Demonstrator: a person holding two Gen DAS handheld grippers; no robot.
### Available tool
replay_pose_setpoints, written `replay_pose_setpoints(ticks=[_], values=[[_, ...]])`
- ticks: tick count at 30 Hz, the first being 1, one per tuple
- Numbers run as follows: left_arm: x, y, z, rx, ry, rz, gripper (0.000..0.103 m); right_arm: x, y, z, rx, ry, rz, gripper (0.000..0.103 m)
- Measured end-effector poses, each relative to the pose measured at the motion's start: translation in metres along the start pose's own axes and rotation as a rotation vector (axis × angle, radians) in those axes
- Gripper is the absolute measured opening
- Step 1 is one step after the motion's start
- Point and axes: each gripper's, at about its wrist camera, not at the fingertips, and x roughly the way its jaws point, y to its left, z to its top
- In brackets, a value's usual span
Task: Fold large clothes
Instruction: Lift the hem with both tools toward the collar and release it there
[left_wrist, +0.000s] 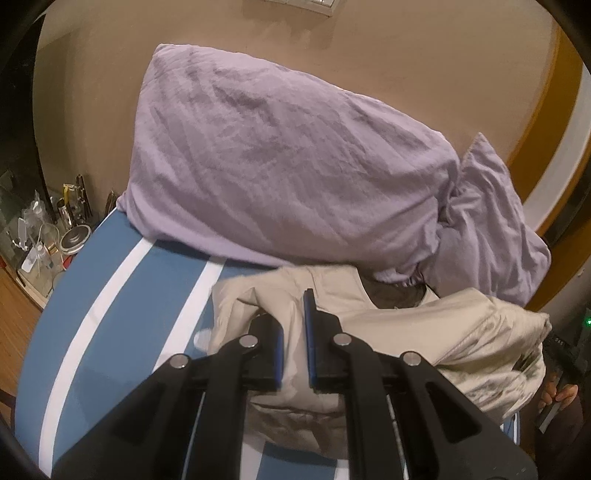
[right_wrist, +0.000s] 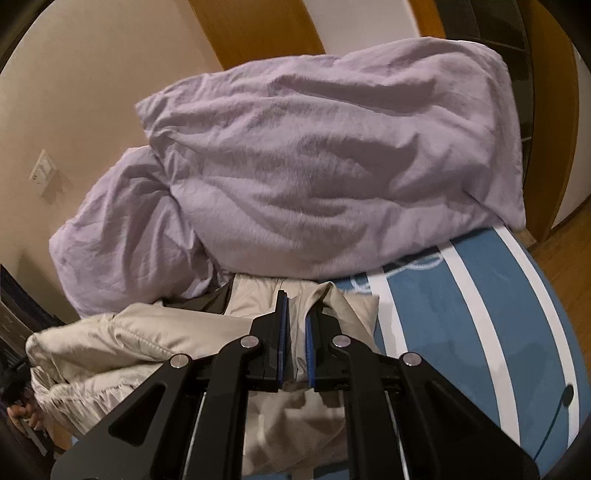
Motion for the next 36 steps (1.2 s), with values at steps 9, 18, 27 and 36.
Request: replay_pose_setpoints(ticks=[9, 18, 27, 36], values=[[0.068, -0.001, 0.023, -0.007, 0.061, 0.088, 0.010, 0.072, -0.002, 0.018, 0.009, 0.067, -0.074, 0.009], [0.139, 0.012, 0.023, -0.063, 0.156, 0.168, 0.014, 0.135, -0.011, 0.017, 0.017, 0.163, -0.140, 0.009], [0.181, 0.019, 0.020, -0.083, 0.218, 0.187, 0.020, 0.162, -0.022, 0.008, 0.061, 0.221, -0.155, 0.021], [0.176, 0.019, 0.035, -0.093, 0.190, 0.199, 0.067, 0.115, -0.025, 0.021, 0.048, 0.130, -0.188, 0.069]])
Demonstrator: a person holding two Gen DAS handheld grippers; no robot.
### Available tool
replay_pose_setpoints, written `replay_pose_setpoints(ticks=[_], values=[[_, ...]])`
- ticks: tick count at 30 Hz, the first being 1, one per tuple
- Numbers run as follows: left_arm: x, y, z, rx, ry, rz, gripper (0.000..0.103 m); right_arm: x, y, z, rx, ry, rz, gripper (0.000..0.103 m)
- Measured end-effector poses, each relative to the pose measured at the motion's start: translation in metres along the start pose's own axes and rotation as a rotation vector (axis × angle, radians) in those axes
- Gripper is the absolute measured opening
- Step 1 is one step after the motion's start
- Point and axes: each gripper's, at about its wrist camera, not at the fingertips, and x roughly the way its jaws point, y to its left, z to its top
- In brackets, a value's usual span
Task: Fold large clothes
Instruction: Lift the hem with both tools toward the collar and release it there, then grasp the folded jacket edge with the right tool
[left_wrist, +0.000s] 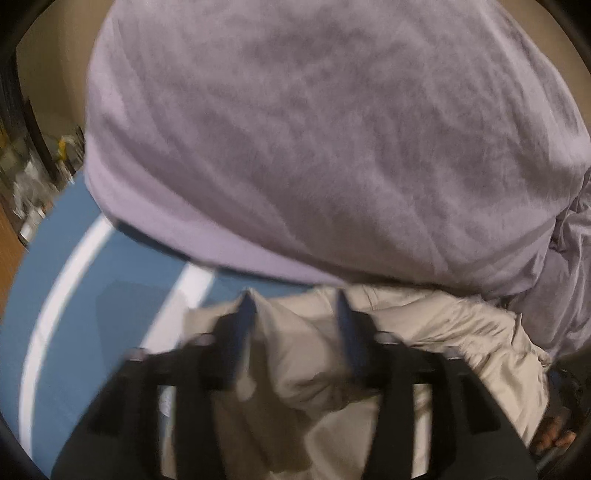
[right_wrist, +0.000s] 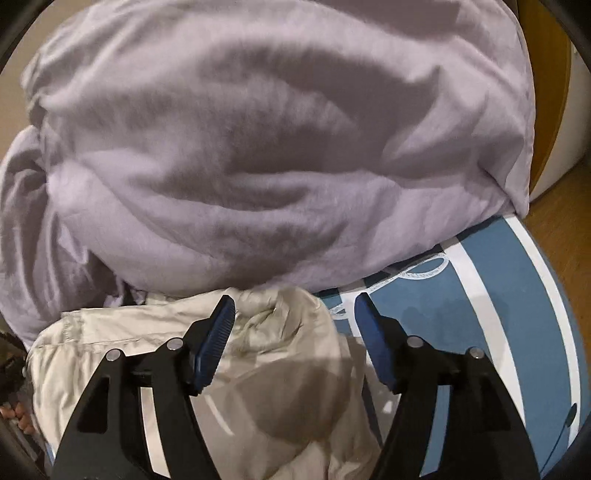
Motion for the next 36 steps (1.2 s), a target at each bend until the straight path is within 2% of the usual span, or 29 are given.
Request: replay_pose_setpoints(ticks=[1, 2, 7, 14, 19, 23, 25, 27, 30, 36], values=[[-0.006, -0.001, 0.001, 0.013, -0.034, 0.030, 0.075, -0.004, 0.003, 0.000, -0.007, 0.000, 0.009, 0.069], [-0.012, -0.004, 0.003, 0.031, -0.059, 0.030, 0.075, -0.009, 0.010, -0.001, -0.023, -0.001, 0.026, 0.069], [-0.027, -0.017, -0.004, 0.076, -0.064, -0.004, 0.075, -0.019, 0.063, -0.014, -0.104, 0.019, 0.137, 0.069], [-0.045, -0.064, -0.042, 0.214, -0.063, -0.081, 0.075, -0.013, 0.153, -0.044, -0.265, 0.124, 0.313, 0.069], [-0.051, -0.092, -0.067, 0.301, -0.076, -0.094, 0.075, -0.001, 0.200, -0.066, -0.355, 0.168, 0.340, 0.069], [-0.053, -0.104, -0.077, 0.334, -0.080, -0.098, 0.075, 0.020, 0.217, -0.080, -0.395, 0.209, 0.303, 0.068], [-0.052, -0.106, -0.079, 0.331, -0.077, -0.103, 0.075, 0.028, 0.217, -0.085, -0.401, 0.227, 0.293, 0.056], [-0.050, -0.104, -0.078, 0.327, -0.074, -0.103, 0.075, 0.028, 0.218, -0.088, -0.410, 0.234, 0.295, 0.031], [-0.047, -0.106, -0.078, 0.322, -0.067, -0.099, 0.075, 0.022, 0.219, -0.088, -0.424, 0.204, 0.299, 0.012], [-0.044, -0.111, -0.078, 0.328, -0.061, -0.106, 0.075, 0.011, 0.226, -0.076, -0.415, 0.130, 0.271, 0.007]])
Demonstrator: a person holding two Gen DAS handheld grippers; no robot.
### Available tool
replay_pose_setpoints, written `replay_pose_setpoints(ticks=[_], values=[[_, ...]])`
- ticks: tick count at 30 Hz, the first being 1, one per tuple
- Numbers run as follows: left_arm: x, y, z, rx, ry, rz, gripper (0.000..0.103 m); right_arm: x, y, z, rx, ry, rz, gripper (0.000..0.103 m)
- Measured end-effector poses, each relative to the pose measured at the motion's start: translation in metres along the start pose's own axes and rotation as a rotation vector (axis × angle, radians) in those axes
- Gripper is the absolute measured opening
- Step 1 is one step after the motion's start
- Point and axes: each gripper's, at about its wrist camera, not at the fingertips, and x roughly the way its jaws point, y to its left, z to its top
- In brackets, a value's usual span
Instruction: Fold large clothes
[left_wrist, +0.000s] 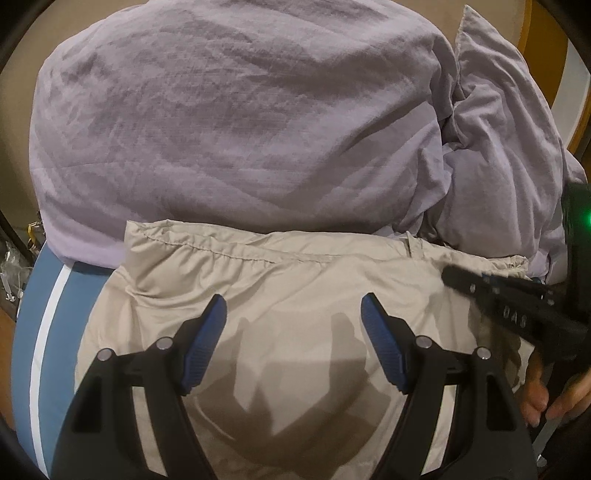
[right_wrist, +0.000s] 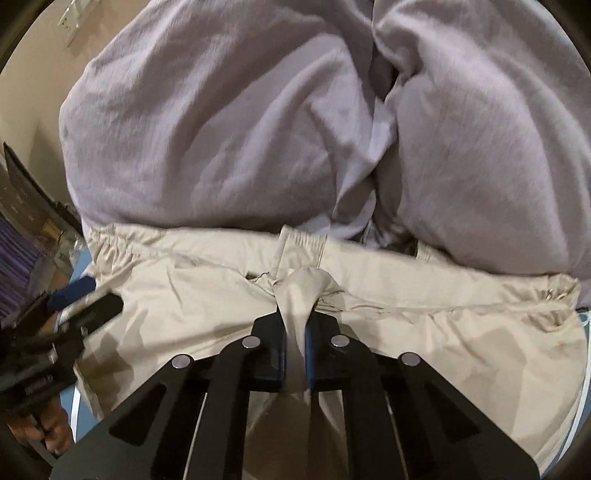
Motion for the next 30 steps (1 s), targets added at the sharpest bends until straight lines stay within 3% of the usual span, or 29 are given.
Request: replay_pose_setpoints(ticks=[9, 14, 19, 22, 24, 26, 30], values=[[0.003, -0.004, 0.003, -0.003, -0.011, -0.017, 0.075, 0.005, -0.002, 0.025, 0.032, -0.044, -0.060, 0.007], [0.010, -0.007, 0.004, -0.008, -0.010, -0.017, 0.078, 0.030, -0.005, 0.013, 0.033, 0.005, -0.084, 0.007], [0.024, -0.019, 0.003, 0.015, 0.005, 0.002, 0.079, 0.026, -0.009, 0.007, 0.062, -0.006, -0.042, 0.009], [0.034, -0.024, 0.002, 0.028, 0.023, 0.013, 0.080, 0.010, -0.013, 0.004, 0.063, -0.026, -0.012, 0.018], [0.039, -0.025, 0.001, 0.030, 0.034, 0.016, 0.080, -0.005, -0.016, 0.002, 0.047, -0.054, -0.019, 0.038], [0.039, -0.022, -0.004, 0.029, 0.040, 0.015, 0.080, -0.027, -0.023, -0.005, 0.039, -0.106, -0.024, 0.046], [0.039, -0.020, -0.004, 0.026, 0.042, 0.008, 0.080, -0.060, -0.050, -0.021, 0.073, -0.148, -0.059, 0.047]])
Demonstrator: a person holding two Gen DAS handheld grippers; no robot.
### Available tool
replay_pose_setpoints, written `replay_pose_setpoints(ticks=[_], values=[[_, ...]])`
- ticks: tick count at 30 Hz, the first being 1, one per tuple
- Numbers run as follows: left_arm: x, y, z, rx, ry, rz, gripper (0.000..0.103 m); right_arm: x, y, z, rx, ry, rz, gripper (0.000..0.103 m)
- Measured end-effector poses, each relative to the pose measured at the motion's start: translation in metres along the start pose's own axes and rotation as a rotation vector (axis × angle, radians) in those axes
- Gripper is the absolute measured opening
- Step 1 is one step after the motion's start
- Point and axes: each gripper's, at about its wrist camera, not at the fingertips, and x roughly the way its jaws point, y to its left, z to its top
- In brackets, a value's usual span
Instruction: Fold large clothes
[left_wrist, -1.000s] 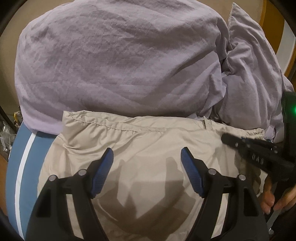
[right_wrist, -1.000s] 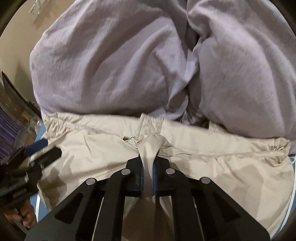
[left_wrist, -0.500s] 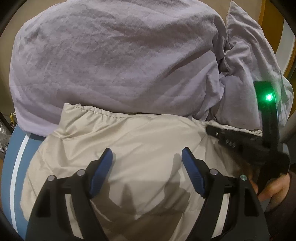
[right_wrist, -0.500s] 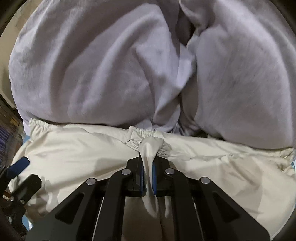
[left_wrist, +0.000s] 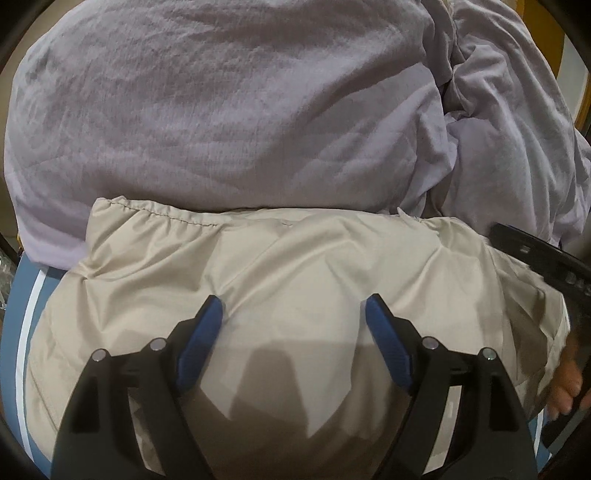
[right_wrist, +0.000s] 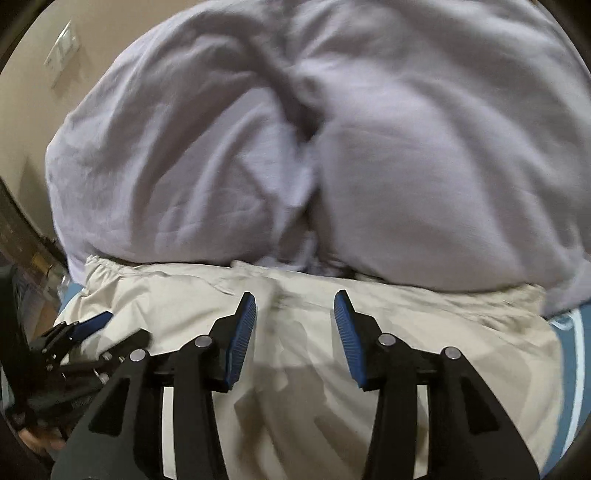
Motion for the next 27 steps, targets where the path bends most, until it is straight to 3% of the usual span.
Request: replay_pose_setpoints(ticks=[7, 8, 9, 12, 18, 23, 26, 27], values=[[-0.001, 0.002, -0.003, -0.002, 0.001, 0.000, 0.081, 0.012, -0.039, -0.012, 0.012, 0.101, -0.127, 0.045], [-0.001, 0.002, -0.003, -0.001, 0.001, 0.000, 0.081, 0.016, -0.041, -0.014, 0.011, 0.116, -0.139, 0.033], [-0.002, 0.003, -0.003, -0.001, 0.002, 0.000, 0.081, 0.021, -0.043, -0.016, 0.012, 0.133, -0.143, 0.010], [-0.001, 0.008, -0.002, -0.003, 0.004, 0.002, 0.081, 0.037, -0.051, -0.018, 0.040, 0.153, -0.165, 0.000], [0.007, 0.013, -0.002, -0.009, 0.002, 0.021, 0.083, 0.058, -0.063, -0.011, 0.080, 0.141, -0.213, 0.000], [0.013, 0.016, -0.010, 0.012, -0.010, 0.042, 0.086, 0.066, -0.057, -0.012, 0.036, 0.134, -0.253, 0.000], [0.006, 0.024, -0.013, 0.003, -0.007, 0.044, 0.086, 0.056, -0.050, -0.016, 0.073, 0.107, -0.218, 0.001], [0.003, 0.026, -0.012, -0.002, -0.012, 0.042, 0.086, 0.047, -0.052, -0.017, 0.090, 0.092, -0.199, 0.006]])
